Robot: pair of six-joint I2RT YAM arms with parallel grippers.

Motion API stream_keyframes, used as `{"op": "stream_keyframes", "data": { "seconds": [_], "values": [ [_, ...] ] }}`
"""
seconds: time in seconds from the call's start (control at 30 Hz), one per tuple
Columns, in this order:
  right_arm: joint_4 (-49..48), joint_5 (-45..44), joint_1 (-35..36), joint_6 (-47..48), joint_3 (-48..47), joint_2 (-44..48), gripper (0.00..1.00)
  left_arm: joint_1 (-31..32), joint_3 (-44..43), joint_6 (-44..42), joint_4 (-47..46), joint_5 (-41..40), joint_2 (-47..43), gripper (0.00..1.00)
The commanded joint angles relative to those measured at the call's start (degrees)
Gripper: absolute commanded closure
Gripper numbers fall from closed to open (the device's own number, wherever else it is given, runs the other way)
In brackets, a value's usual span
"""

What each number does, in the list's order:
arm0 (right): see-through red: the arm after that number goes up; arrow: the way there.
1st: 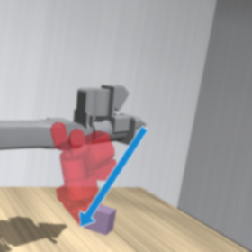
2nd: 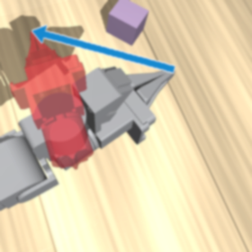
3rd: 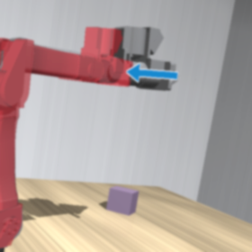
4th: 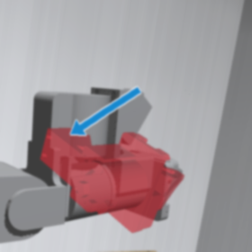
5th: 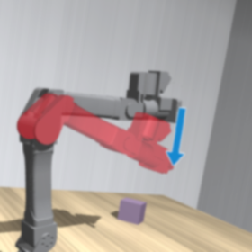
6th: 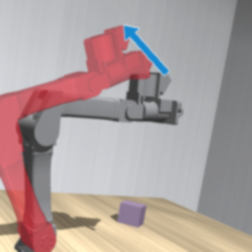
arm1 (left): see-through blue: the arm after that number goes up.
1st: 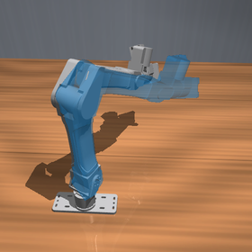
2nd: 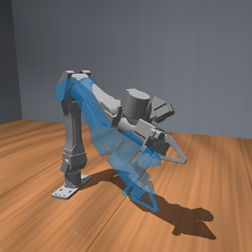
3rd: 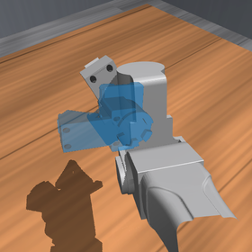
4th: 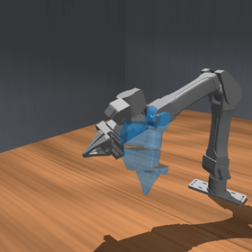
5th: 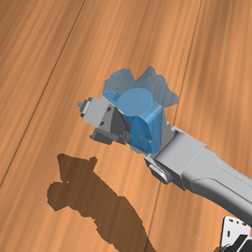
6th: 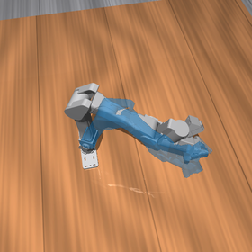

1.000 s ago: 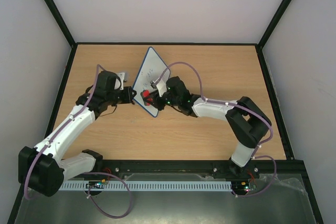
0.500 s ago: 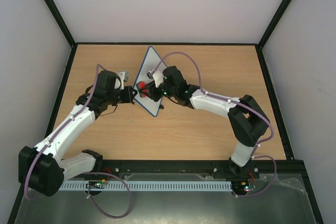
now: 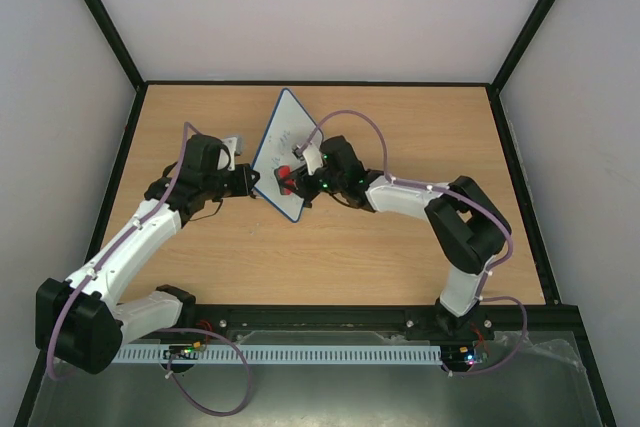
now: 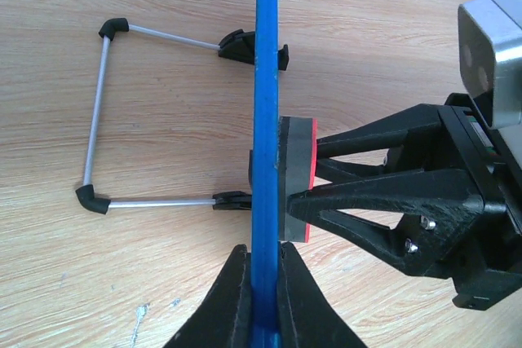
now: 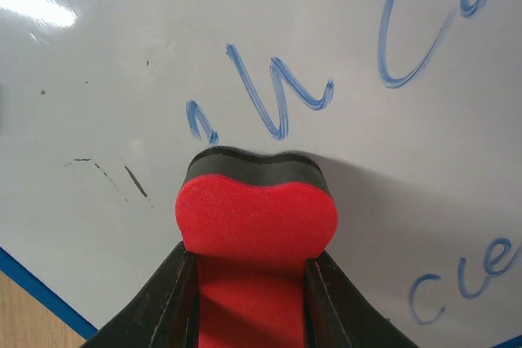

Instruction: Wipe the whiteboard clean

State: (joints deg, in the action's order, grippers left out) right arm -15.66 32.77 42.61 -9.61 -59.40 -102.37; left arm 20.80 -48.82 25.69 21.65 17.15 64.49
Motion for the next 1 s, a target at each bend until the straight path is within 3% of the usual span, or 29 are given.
{"op": "stream_keyframes", "data": {
  "seconds": [0.0, 0.27, 0.7, 0.97],
  "values": [
    [5.2, -0.3, 1.2, -0.2, -1.5, -4.0, 0.98, 1.4, 1.2, -0.3, 1.6, 5.3, 1.4, 0.98],
    [7.1, 2.2, 1.2, -4.2, -13.9, -2.4, 0.98, 1.4, 1.4, -0.4, 1.7, 5.5, 1.3, 0.98],
    [7.3, 2.0, 0.7, -3.3, -1.2, -7.5, 0.98, 1.2, 1.3, -0.6, 1.8, 5.6, 1.7, 0.98],
    [9.0, 4.0, 0.7, -6.2, -8.9, -3.3, 0.98, 1.1, 1.5, -0.7, 1.7, 5.8, 2.0, 0.98]
  ]
}}
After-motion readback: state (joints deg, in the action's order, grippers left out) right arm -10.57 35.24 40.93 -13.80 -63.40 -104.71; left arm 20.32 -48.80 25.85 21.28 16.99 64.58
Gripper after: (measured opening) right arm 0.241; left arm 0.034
